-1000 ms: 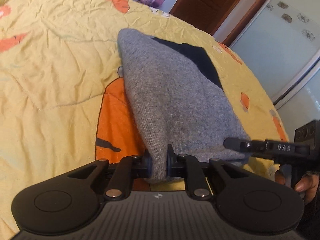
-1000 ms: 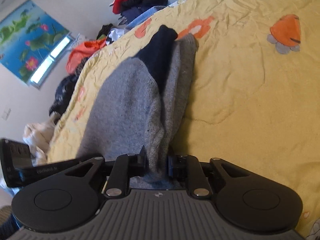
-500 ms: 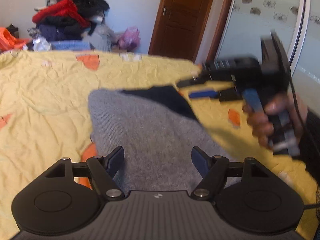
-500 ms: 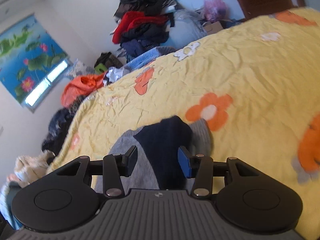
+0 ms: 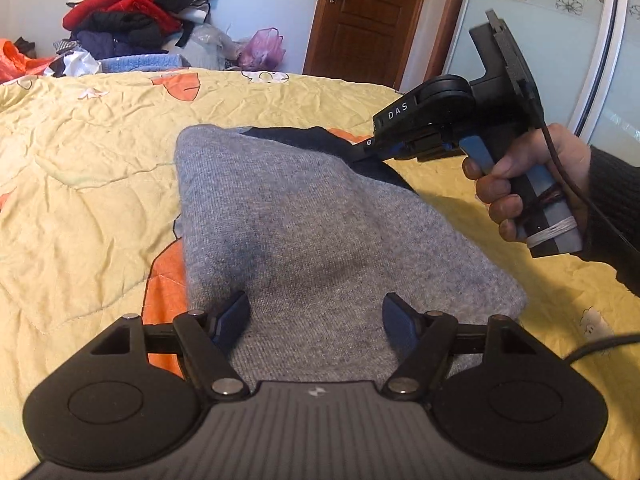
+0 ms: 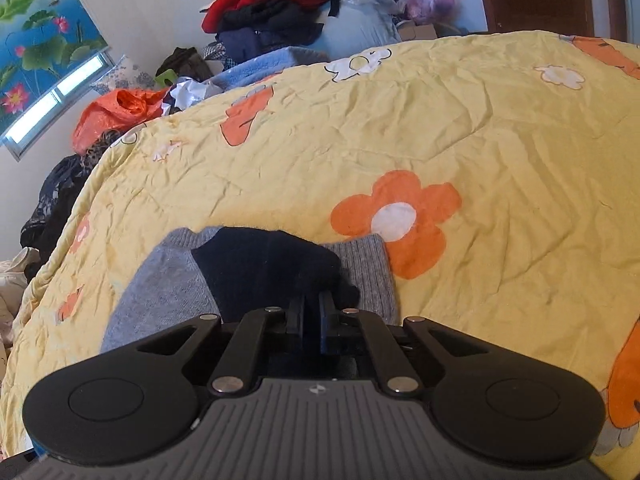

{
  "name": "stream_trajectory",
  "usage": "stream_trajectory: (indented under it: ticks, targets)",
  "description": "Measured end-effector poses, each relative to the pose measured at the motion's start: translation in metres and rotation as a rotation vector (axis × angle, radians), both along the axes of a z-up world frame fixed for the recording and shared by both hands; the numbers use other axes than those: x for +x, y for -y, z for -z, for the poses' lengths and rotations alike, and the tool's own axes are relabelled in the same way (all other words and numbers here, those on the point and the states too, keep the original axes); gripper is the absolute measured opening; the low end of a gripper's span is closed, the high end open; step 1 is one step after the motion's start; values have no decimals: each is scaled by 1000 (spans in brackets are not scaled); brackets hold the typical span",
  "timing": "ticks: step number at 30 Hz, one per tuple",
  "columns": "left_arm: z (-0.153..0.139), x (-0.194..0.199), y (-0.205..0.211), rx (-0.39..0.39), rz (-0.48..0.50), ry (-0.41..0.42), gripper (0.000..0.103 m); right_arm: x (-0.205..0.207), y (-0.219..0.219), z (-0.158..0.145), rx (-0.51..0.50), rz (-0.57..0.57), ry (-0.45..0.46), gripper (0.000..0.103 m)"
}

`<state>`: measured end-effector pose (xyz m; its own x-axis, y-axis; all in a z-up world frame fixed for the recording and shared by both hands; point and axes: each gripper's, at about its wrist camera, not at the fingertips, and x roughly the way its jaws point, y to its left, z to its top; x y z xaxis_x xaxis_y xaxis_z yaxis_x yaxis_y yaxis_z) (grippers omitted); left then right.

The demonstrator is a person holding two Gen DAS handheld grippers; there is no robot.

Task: Fold small clothes
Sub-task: 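Lay the navy sleeve onto the folded sweater and open the right gripper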

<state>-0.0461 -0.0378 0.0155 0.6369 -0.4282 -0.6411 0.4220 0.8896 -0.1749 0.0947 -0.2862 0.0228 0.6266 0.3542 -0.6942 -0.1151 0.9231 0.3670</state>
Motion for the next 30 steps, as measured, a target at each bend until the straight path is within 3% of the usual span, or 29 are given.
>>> stream_trajectory:
  ticks: [3,5,9,11,16,18,23,27,30]
  targets:
    - [-13,-1,-4,-18,-2,-1,74,-10,-11,-9,-79,1,28,17]
    - [-27,-1,-6,-37,-9,39,74,-18,-12,-24,-82,26,75,28]
    - [-39,20,3,-41,-14,53,74,-29,-9,-55,92,34,165,32]
    - [-30,37,12,-26,-23,22,74,-23,-18,-56,130,-11,146,46]
    - [-12,45,34,58,-18,42,74,-4,-46,-9,-15,-44,-30,44]
    - [-6,40,40,81,-12,60,74,-11,-42,4,-24,-43,36,42]
    - [-4,33,46,125,2,95,74,-10,-37,4,-44,-53,36,41]
    - [-23,17,30,67,5,104,74,-32,-30,-19,-33,-7,66,44]
    - [-24,8,23,61,9,101,75,-60,-29,-33,73,-43,114,46]
